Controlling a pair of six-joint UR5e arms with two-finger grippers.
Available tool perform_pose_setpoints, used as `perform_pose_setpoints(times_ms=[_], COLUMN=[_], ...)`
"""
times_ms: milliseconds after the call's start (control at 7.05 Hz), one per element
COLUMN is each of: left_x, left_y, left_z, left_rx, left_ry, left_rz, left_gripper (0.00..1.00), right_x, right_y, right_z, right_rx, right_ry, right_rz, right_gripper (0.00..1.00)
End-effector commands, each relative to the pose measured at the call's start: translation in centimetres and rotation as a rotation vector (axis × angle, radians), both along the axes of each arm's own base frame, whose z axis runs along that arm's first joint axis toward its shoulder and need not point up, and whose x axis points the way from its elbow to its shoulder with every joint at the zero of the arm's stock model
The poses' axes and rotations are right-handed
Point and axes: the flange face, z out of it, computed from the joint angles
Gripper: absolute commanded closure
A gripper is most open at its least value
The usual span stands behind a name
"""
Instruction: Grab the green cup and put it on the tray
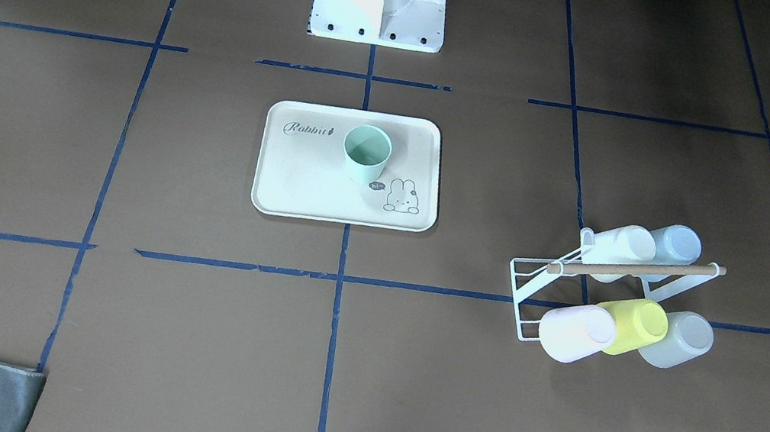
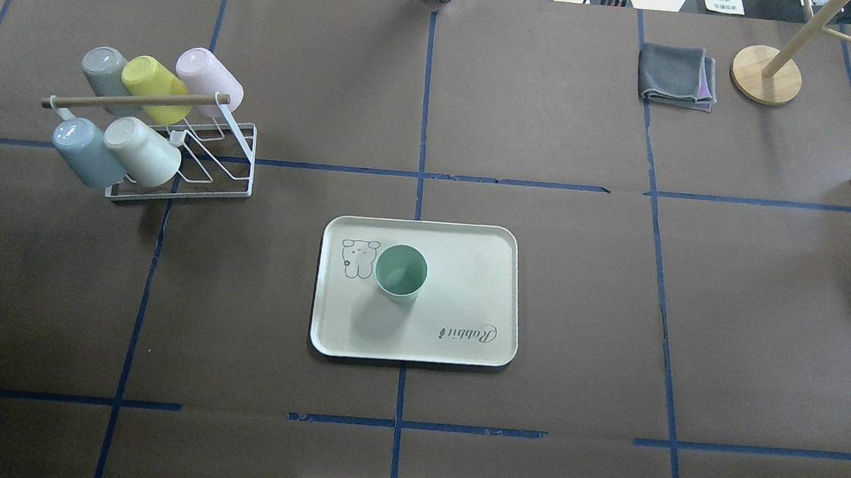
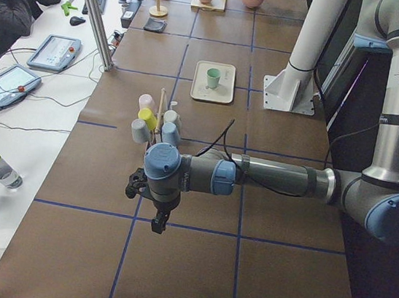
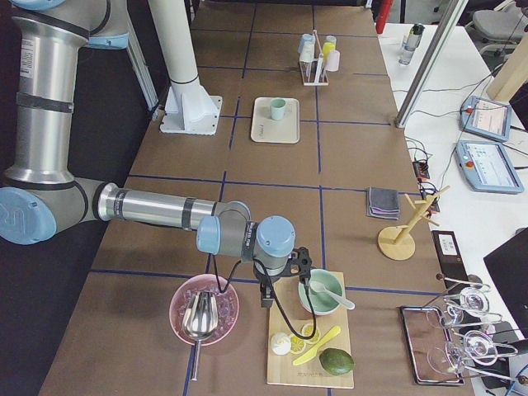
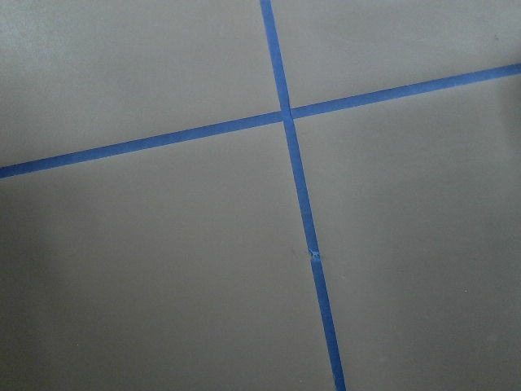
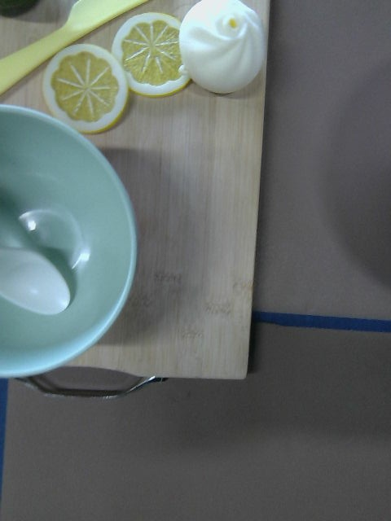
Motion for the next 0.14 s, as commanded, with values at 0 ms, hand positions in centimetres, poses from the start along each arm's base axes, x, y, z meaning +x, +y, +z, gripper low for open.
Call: perform_pose_setpoints(times_ms=[0], left_x=[0.04], left_y=[0.14], left_z=[0.62], left_rx=[-0.013], left_ry=[-0.004], left_rz=[0.001], left_gripper=[0.0], right_x=[0.06], right_y=[0.3], right_z=[1.8], right_rx=[-0.038], right_ry=[0.005], right_rz=[0.003], right_gripper=[0.0])
